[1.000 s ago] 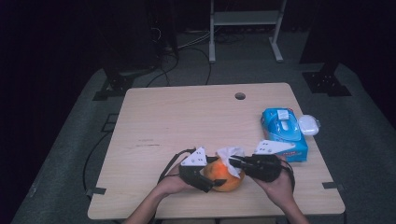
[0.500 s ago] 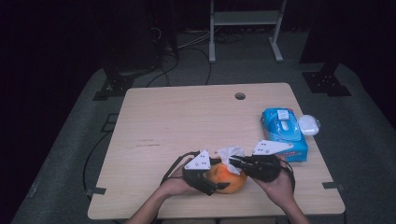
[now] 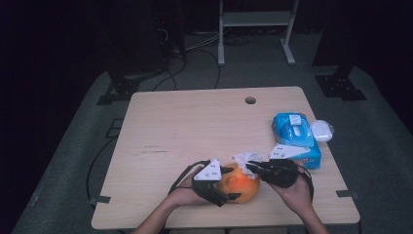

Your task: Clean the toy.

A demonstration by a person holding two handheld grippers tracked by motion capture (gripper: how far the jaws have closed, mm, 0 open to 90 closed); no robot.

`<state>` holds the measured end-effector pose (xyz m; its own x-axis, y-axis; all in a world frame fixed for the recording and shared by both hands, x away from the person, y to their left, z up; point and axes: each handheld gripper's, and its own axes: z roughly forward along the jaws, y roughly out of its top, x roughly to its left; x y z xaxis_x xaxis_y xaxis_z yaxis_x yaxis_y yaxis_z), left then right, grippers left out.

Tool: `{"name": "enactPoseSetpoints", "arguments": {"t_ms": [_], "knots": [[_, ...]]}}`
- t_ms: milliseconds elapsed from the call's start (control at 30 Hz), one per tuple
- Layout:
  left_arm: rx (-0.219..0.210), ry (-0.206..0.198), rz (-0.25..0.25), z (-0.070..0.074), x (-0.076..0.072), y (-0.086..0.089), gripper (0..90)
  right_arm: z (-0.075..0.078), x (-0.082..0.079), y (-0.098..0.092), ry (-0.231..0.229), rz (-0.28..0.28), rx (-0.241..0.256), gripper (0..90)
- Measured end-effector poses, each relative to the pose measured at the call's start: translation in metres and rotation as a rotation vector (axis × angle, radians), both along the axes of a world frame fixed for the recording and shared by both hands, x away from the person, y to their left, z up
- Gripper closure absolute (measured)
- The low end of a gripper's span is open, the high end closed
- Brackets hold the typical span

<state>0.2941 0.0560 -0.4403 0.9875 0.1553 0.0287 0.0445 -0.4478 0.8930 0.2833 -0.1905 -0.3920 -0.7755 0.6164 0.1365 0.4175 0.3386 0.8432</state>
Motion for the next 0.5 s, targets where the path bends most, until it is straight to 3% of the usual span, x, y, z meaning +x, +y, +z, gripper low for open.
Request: {"name": "enactPoseSetpoints", "arguments": {"t_ms": [167,267,400,500], "knots": [[0.007,-0.009,0.006,0.0,-0.003,0.0,19.7,0.008,-0.01,0.019,-0.018,0.088,0.023,81.9],[0.017,-0.016,0.007,0.001,-0.003,0.0,19.7,0.006,-0.008,0.016,-0.022,0.078,0.016,82.0],[0.004,-0.005,0.007,0.0,-0.001,0.002,19.6,0.001,-0.001,0.003,-0.014,0.018,-0.013,82.0],[0.007,-0.008,0.007,0.001,-0.001,0.001,19.4,0.0,-0.001,-0.001,0.002,0.009,0.008,82.0]]}}
